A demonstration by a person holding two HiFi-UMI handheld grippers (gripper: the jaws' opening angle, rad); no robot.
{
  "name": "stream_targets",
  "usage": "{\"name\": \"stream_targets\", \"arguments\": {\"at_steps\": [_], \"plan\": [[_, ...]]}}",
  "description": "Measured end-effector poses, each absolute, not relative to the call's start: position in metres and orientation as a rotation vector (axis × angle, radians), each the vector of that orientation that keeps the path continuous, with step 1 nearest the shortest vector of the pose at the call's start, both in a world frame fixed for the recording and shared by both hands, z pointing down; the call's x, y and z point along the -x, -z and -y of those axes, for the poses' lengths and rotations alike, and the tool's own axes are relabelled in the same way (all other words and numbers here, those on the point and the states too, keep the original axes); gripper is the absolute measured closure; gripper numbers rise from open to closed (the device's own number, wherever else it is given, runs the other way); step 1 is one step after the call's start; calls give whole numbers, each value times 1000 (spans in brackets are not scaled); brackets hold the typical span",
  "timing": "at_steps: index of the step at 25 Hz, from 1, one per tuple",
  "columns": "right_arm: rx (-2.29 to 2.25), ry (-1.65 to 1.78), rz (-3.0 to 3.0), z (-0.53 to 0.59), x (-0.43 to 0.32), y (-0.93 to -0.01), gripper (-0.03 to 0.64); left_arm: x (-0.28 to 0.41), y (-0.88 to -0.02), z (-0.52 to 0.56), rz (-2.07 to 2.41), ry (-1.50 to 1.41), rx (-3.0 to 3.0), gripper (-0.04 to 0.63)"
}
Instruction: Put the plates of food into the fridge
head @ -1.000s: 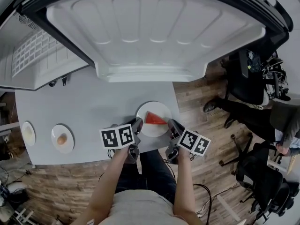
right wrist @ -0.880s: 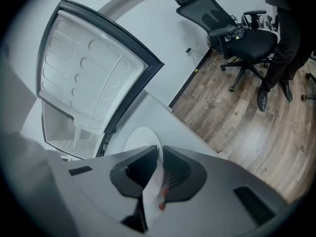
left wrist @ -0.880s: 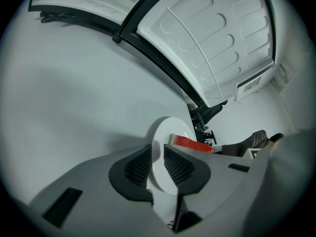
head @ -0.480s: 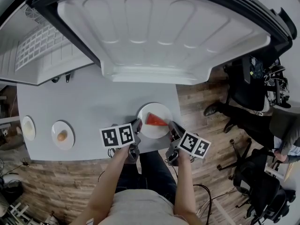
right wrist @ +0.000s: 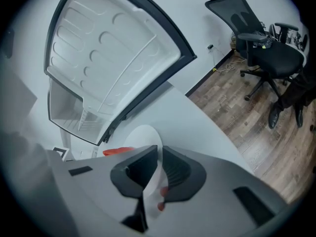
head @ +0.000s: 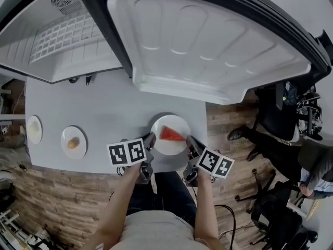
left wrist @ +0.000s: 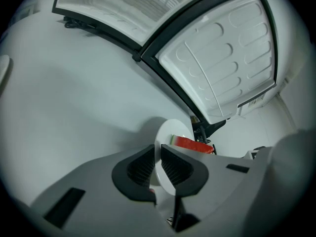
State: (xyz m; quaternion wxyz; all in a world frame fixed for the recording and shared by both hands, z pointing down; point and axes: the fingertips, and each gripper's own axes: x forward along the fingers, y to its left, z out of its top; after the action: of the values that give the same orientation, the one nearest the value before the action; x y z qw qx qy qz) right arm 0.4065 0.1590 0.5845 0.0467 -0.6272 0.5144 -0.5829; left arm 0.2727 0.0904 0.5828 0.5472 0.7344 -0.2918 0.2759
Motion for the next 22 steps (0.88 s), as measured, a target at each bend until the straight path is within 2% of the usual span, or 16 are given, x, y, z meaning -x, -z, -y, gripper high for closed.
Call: {"name": "stream_targets", "arguments": {"at_steps": [9,22], "plan": [[1789,1759,-1822,-103,-373,-556,575,-228,-554,-61,854,-482,-1687,549],[1566,1741,-2157,-32,-286,-518,578,-135,-516,-28,1056,-260,-1600,551]]}}
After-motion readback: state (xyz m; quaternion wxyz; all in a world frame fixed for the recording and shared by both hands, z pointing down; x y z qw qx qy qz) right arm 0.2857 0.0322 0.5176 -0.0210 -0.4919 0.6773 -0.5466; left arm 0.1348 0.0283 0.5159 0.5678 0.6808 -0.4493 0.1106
